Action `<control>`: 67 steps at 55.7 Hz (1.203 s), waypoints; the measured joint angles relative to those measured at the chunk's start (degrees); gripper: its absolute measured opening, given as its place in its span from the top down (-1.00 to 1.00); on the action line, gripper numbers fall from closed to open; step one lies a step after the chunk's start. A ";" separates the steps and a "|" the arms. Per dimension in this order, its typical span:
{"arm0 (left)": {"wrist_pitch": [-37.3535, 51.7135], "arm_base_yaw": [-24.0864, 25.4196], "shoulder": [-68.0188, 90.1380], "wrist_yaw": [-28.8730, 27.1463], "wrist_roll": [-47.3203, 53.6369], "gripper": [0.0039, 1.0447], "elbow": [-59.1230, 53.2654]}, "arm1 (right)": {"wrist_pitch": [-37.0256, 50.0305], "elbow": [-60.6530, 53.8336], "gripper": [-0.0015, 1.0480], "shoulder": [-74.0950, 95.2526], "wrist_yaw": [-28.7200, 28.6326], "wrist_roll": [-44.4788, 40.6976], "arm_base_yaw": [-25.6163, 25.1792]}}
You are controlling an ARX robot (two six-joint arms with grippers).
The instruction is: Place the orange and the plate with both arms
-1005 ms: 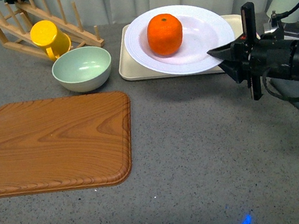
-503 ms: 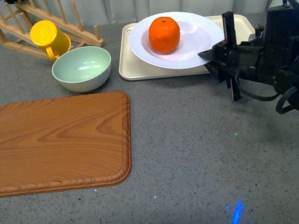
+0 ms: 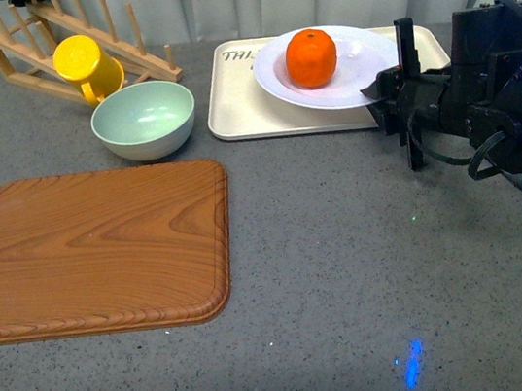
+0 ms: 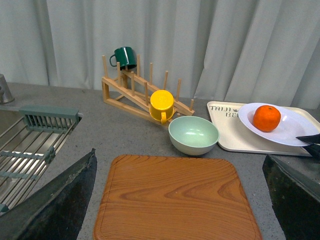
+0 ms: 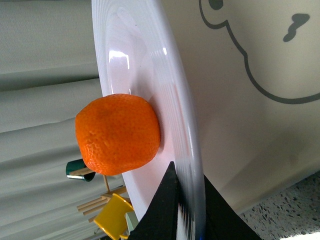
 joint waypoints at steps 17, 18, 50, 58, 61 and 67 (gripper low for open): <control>0.00 0.00 0.00 0.00 0.00 -0.88 0.00 | -2.32 0.42 -0.23 -0.28 -0.76 -2.23 -0.20; 0.00 0.00 0.00 0.00 0.00 -0.88 0.00 | -2.67 0.24 -0.30 -0.55 -0.74 -2.62 -0.20; 0.00 0.00 0.00 0.00 0.00 -0.88 0.00 | -7.28 -24.04 -0.83 -24.30 19.34 -49.68 0.68; 0.00 0.00 0.00 0.00 0.02 -0.88 0.00 | -0.20 -39.04 -0.83 -38.47 25.22 -71.56 0.39; 0.00 0.00 0.00 0.00 0.02 -0.88 0.00 | 2.01 -44.33 -0.83 -43.06 26.10 -77.26 0.00; 0.00 0.00 0.00 0.00 0.02 -0.88 0.00 | 2.60 -52.57 -0.83 -51.71 27.17 -84.35 -1.11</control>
